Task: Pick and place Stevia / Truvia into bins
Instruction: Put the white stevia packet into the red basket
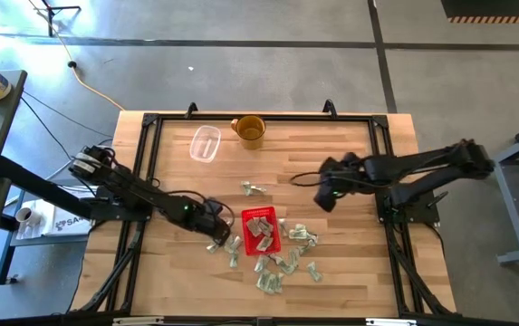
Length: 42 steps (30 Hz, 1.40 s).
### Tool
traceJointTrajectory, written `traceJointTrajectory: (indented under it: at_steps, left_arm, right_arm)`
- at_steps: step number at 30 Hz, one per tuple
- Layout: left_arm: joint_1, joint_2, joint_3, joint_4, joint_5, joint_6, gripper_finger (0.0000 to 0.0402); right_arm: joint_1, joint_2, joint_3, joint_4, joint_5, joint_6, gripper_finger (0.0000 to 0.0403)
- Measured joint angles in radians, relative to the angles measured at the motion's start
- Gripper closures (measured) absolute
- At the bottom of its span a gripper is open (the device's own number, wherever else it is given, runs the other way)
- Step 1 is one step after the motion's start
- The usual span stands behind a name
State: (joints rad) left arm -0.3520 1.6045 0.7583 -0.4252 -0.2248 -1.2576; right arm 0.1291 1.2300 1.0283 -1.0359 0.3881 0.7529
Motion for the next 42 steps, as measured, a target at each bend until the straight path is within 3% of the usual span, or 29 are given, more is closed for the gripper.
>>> traceJointTrajectory:
  at_steps: [7,11,20,25,27,31,34,36,39,42]
  left_arm:
    - [0.05,0.003,0.012,0.052,-0.028,0.058,0.0381]
    - [0.109,0.008,0.097,0.033,-0.04,0.153,0.0379]
    - [0.19,0.002,0.447,-0.111,-0.122,0.42,0.0379]
    - [0.19,0.027,0.491,-0.108,-0.001,0.443,0.0375]
    - [0.188,0.063,0.487,-0.141,0.107,0.418,0.0373]
    - [0.164,0.17,0.487,-0.043,0.328,0.438,0.0374]
    - [0.171,0.213,0.487,0.033,0.402,0.447,0.036]
    - [0.186,0.207,0.489,0.03,0.398,0.448,0.0336]
    - [0.183,0.195,0.487,-0.051,0.336,0.412,0.029]
    - [0.165,0.174,0.489,-0.141,0.349,0.386,0.0242]
  right_arm:
    - [0.053,-0.208,-0.186,0.024,0.003,0.203,0.014]
    - [0.112,-0.268,-0.214,0.038,0.032,0.264,0.014]
    - [0.187,-0.28,-0.213,0.023,0.076,0.324,0.014]
    - [0.201,-0.28,-0.213,0.023,0.074,0.324,0.014]
    - [0.201,-0.28,-0.213,0.023,0.074,0.324,0.014]
    - [0.199,-0.272,-0.213,0.023,0.079,0.315,0.014]
    - [0.188,-0.258,-0.213,0.028,0.073,0.297,0.014]
    - [0.183,-0.252,-0.213,0.035,0.069,0.295,0.014]
    - [0.184,-0.243,-0.213,0.047,0.048,0.285,0.0139]
    - [0.186,-0.23,-0.213,0.083,-0.004,0.246,0.0139]
